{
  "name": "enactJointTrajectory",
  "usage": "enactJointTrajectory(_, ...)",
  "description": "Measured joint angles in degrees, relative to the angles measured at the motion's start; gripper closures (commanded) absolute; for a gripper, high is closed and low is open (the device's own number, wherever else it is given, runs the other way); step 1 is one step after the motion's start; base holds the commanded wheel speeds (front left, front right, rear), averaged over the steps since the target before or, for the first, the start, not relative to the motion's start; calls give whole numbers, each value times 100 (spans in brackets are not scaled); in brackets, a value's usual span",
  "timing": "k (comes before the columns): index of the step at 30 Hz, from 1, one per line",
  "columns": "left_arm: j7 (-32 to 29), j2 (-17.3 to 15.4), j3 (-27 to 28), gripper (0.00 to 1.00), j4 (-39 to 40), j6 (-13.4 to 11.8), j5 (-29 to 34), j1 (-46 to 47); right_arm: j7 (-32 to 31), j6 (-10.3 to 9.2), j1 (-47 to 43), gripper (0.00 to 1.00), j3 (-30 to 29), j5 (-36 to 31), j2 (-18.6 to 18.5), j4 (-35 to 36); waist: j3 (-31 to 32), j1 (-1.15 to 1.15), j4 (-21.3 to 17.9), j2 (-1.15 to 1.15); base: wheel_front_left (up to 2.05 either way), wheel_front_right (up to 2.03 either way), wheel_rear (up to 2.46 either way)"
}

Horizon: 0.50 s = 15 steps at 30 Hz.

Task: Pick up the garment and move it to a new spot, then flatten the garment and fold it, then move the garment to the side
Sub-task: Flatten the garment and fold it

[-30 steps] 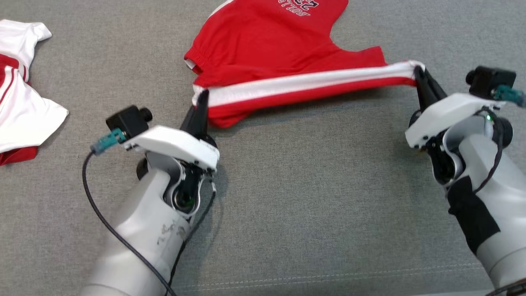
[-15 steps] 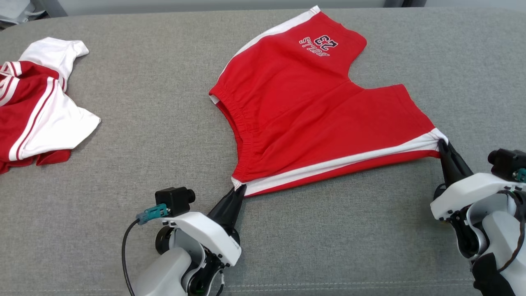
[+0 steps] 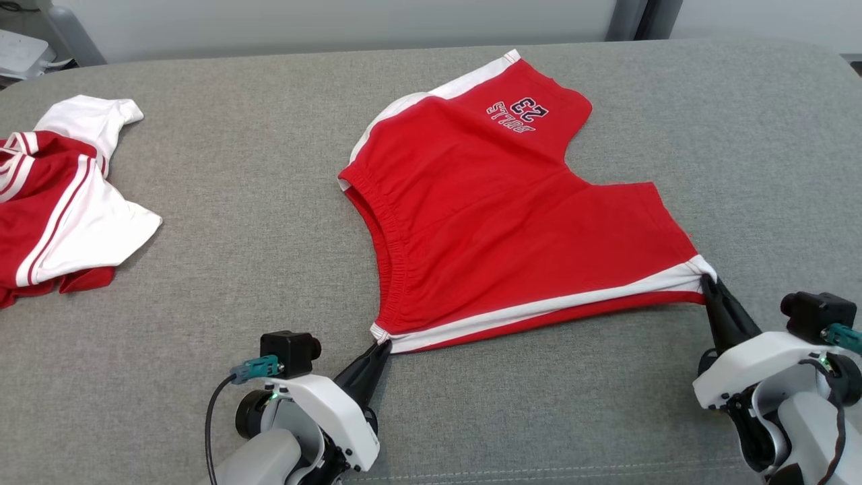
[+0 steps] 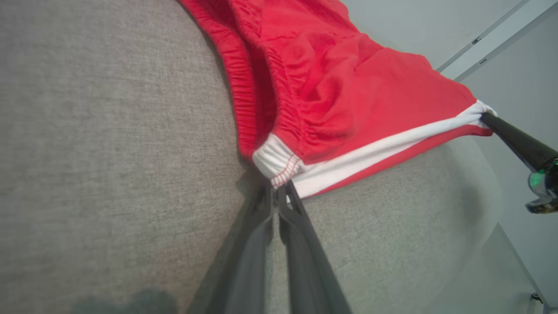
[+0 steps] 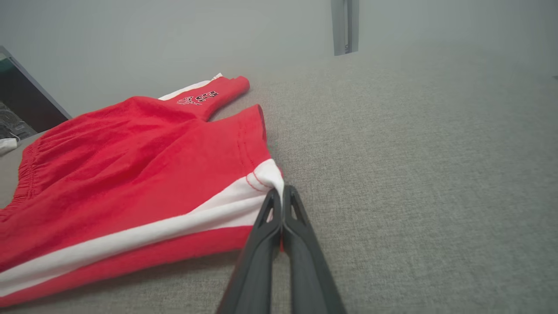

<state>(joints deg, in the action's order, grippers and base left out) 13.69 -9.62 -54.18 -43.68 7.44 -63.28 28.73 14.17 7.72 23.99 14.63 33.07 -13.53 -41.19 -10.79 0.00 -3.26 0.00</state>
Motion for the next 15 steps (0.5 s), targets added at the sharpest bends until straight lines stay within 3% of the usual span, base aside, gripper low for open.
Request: enactJointTrajectory(15, 45, -45, -12, 100, 62, 0, -245, -493, -265, 0, -909, 100, 246, 189, -260, 207, 246, 0, 76, 0, 0, 0, 0)
